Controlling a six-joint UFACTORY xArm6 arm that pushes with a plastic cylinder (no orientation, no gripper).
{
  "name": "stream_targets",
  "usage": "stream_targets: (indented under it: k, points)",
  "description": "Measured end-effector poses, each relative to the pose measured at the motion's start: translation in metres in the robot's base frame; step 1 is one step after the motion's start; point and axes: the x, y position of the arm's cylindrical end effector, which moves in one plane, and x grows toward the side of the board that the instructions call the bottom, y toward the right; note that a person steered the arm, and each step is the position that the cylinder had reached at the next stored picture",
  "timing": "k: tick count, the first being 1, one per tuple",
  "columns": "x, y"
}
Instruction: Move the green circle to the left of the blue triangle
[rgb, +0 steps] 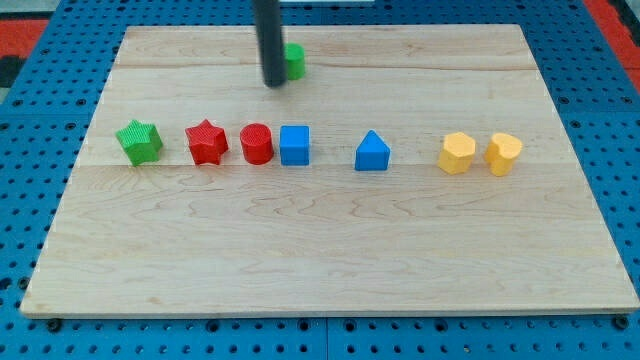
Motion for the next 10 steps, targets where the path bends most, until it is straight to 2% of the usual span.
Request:
stream_targets:
  k: [1,2,3,4,5,6,7,9,10]
  points:
    - [-0.01,0.003]
    - [-0.047,-0.056]
    - [-0.088,-0.082]
    - [-0.102,-0.011]
    - [-0.072,0.078]
    - [-0.055,0.093]
    - [-0.129,0.071]
    - [0.035,0.054]
    - [0.046,0.059]
